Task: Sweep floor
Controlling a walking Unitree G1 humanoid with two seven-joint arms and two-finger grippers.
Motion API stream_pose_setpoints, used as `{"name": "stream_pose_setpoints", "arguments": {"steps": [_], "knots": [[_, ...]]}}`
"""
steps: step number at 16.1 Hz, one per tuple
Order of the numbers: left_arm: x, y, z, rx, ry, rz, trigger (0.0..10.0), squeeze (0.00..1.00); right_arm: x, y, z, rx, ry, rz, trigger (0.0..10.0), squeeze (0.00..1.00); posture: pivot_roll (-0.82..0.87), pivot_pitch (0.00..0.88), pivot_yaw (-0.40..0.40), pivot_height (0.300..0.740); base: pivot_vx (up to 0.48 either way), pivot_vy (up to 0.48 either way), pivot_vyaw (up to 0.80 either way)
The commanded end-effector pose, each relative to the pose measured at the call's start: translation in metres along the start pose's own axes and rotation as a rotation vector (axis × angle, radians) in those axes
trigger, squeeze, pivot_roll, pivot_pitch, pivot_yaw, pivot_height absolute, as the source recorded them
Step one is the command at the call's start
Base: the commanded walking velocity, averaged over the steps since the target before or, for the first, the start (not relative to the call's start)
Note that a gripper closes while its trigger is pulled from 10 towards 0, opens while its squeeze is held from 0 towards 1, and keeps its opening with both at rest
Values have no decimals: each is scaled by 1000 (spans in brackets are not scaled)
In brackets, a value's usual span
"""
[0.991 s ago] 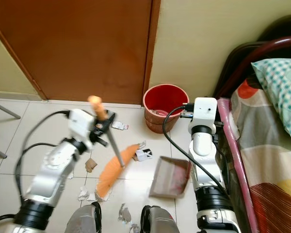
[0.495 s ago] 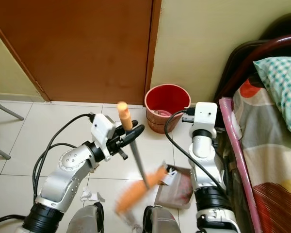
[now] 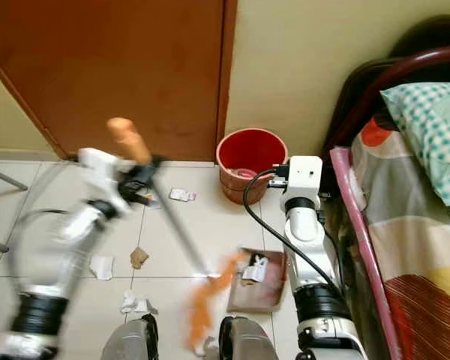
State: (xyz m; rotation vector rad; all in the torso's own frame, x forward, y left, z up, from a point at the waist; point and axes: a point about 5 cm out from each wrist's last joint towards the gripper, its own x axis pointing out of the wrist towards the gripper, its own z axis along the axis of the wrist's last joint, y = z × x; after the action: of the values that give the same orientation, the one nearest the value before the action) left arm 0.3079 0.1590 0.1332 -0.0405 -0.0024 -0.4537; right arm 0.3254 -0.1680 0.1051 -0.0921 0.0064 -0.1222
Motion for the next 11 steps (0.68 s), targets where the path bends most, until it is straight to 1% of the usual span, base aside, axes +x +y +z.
{"name": "stream_pose_setpoints", "arguments": {"steps": [1, 2, 3, 4, 5, 6, 7, 8, 10, 11], "knots": [[-6, 19, 9, 109, 2, 86, 10000, 0, 1, 2, 3, 32, -10, 34, 10000, 0, 49, 185, -55, 740, 0, 0, 0], [-7, 22, 8, 117, 14, 93, 10000, 0, 2, 3, 4, 30, -15, 45, 10000, 0, 49, 187, -59, 740, 0, 0, 0], [-8, 24, 5, 153, 32, 87, 10000, 0, 2, 6, 8, 23, -32, 73, 10000, 0, 45, 190, -63, 740, 0, 0, 0], [-11, 25, 1, 156, 52, 77, 10000, 0, 1, 12, 13, 15, -60, 124, 10000, 0, 39, 191, -67, 740, 0, 0, 0], [-13, 26, -4, 165, 67, 68, 10000, 0, -1, 16, 18, -9, -92, 171, 10000, 0, 30, 185, -75, 740, 0, 0, 0], [-16, 27, -15, 168, 88, 68, 10000, 0, -3, 21, 23, -47, -136, 216, 10000, 0, 20, 178, -73, 740, 0, 0, 0], [-17, 25, -20, 171, 92, 68, 10000, 0, -3, 22, 24, -53, -147, 222, 10000, 0, 15, 168, -69, 740, 0, 0, 0], [-19, 17, -28, 181, 88, 77, 10000, 0, -4, 18, 26, -24, -155, 202, 10000, 0, 7, 158, -61, 740, 0, 0, 0], [-24, 7, -33, 189, 72, 109, 10000, 0, -6, 12, 28, 18, -163, 177, 10000, 0, 7, 131, -47, 740, 0, 0, 0], [-26, 6, -34, 187, 66, 131, 10000, 0, -7, 10, 29, 34, -168, 176, 10000, 0, 5, 127, -42, 740, 0, 0, 0]]}}
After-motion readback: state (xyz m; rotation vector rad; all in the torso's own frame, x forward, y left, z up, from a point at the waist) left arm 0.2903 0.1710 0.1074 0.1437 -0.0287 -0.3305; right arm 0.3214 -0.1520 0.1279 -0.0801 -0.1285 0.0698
